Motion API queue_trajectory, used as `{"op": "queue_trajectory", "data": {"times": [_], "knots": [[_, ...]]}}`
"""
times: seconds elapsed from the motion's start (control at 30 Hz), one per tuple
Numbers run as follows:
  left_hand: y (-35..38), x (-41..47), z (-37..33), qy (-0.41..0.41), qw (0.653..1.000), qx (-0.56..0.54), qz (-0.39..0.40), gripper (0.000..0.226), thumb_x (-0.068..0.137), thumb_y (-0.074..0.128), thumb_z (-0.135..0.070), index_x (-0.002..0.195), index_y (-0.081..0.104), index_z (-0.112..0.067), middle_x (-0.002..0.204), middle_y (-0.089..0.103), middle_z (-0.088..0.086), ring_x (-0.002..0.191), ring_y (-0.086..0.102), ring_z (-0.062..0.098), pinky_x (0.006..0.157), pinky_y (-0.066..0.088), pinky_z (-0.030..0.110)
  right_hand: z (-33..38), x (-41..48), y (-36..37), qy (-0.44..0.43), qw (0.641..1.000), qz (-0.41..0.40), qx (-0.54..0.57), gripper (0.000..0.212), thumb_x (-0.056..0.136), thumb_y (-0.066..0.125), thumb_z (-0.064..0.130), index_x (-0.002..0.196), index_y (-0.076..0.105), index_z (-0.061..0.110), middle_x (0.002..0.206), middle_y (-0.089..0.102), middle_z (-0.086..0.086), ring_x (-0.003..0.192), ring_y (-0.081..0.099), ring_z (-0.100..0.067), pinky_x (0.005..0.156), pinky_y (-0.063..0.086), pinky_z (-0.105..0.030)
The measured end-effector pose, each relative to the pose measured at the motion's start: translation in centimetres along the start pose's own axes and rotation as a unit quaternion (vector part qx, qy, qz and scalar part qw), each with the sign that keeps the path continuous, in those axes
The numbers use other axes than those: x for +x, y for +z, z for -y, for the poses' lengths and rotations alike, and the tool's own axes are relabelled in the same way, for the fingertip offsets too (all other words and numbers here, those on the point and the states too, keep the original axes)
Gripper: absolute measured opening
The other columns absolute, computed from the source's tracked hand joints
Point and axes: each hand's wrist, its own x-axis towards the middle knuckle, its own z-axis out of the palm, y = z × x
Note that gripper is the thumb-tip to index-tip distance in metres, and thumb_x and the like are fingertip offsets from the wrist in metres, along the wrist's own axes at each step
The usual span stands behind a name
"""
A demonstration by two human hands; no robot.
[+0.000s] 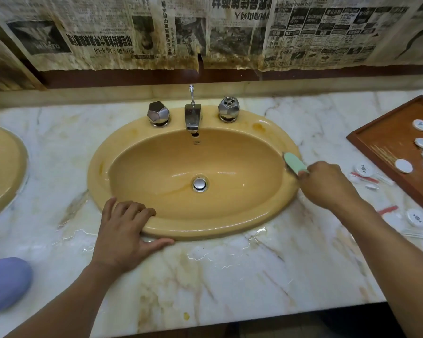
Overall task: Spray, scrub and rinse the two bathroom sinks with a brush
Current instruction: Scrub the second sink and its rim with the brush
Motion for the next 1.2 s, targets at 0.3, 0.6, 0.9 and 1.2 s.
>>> {"op": "queue_trajectory", "data": {"times": [0.3,0.6,0.9,1.2], "knots": [[-0.1,0.0,-0.1,-0.002,1.000,-0.002,0.001,0.083,0.073,0.051,-0.093,0.101,0.075,-0.019,0.098,0.065,-0.002,0.101,0.060,0.029,0.113,0.031,0.059,1.6,1.7,-0.8,0.036,0.999,0.001,0.033,0.030,0.102,0.052,0.032,0.096,0.060,0.003,0.096,0.055,-0.017,0.081,0.051,-0.035,0.068,0.040,-0.035],[-0.2,0.0,0.0,-0.008,1.000,-0.011,0.007,0.084,0.072,0.051,-0.094,0.102,0.075,-0.019,0.100,0.066,-0.003,0.104,0.060,0.028,0.114,0.030,0.059,0.0,-0.7,-0.3,0.032,0.999,0.037,0.003,0.034,0.103,0.050,0.033,0.090,0.063,0.005,0.084,0.058,-0.012,0.071,0.054,-0.025,0.054,0.034,-0.030],[-0.3,0.1,-0.2,-0.017,1.000,-0.002,0.007,0.085,0.072,0.049,-0.095,0.101,0.074,-0.020,0.099,0.064,-0.001,0.105,0.061,0.030,0.116,0.025,0.064,5.4,7.4,-1.0,-0.057,0.998,0.006,-0.024,0.029,0.101,0.048,0.037,0.093,0.060,0.012,0.093,0.056,-0.009,0.082,0.056,-0.029,0.066,0.042,-0.035],[-0.3,0.1,-0.1,-0.018,1.000,0.012,0.022,0.084,0.070,0.050,-0.096,0.102,0.075,-0.022,0.101,0.066,-0.001,0.105,0.062,0.030,0.116,0.024,0.066,4.7,7.6,-2.0,-0.089,0.994,0.049,-0.043,0.033,0.102,0.048,0.038,0.096,0.069,0.013,0.101,0.061,-0.011,0.084,0.057,-0.026,0.061,0.040,-0.032]]}}
